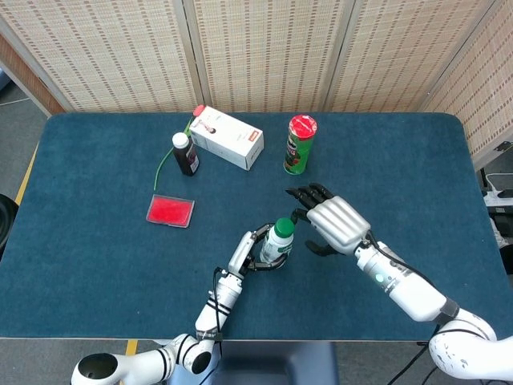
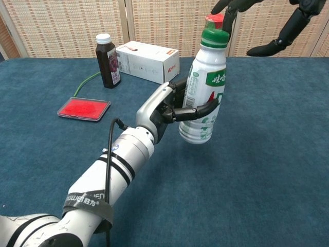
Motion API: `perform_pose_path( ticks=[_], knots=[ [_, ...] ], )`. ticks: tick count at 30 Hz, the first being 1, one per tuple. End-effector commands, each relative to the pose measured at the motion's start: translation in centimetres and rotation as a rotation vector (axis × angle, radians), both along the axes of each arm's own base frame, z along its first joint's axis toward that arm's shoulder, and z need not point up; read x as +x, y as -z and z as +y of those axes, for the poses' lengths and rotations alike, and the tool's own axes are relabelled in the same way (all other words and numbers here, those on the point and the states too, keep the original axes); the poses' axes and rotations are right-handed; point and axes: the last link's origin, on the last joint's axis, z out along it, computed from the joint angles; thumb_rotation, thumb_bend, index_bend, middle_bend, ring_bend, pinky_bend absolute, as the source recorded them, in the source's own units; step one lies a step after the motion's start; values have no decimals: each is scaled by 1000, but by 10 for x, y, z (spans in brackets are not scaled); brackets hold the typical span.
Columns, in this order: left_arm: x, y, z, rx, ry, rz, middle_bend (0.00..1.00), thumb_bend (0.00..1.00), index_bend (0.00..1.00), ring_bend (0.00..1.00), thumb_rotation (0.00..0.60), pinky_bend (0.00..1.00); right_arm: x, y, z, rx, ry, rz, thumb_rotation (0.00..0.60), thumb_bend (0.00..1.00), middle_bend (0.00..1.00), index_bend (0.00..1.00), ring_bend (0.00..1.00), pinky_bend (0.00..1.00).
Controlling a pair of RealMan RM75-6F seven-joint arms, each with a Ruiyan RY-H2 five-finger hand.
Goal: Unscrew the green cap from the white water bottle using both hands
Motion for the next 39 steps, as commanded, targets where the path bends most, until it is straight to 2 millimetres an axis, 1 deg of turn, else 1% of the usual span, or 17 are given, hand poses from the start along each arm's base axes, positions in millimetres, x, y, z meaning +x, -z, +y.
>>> perform_pose_path(
  ticks=[1, 7, 19, 22, 30, 35, 39],
  knots=[
    [1, 0, 0, 5, 4, 4, 790, 773, 729, 438, 600, 276, 1, 0, -1, -7, -1, 4, 600, 283, 0, 315, 0, 0],
    [2, 0, 0, 9, 9, 8, 794, 779, 731, 439, 600, 279, 5, 1, 0, -19, -9, 14, 600, 283, 0, 305, 0, 0],
    [2, 0, 0, 11, 9, 12, 807, 793, 734, 453, 600, 296, 13, 2, 14, 32, -22, -10, 600, 284, 0, 297, 0, 0],
    [1, 1, 0, 10, 15, 21, 821, 825, 735, 468, 600, 309, 15, 1, 16, 31, -39, -1, 600, 284, 0, 296, 0, 0],
    [2, 0, -2, 49, 64, 65, 877, 960, 736, 530, 600, 377, 19, 3, 19, 37, -60, 11, 600, 283, 0, 296, 0, 0],
    [2, 1, -3, 60, 86, 92, 897, 997, 741, 555, 600, 412, 20, 3, 21, 36, -65, 15, 600, 283, 0, 296, 0, 0],
    [1, 2, -4, 65, 98, 119, 916, 1000, 742, 583, 600, 488, 21, 2, 22, 37, -65, 18, 600, 283, 0, 296, 0, 0]
  ],
)
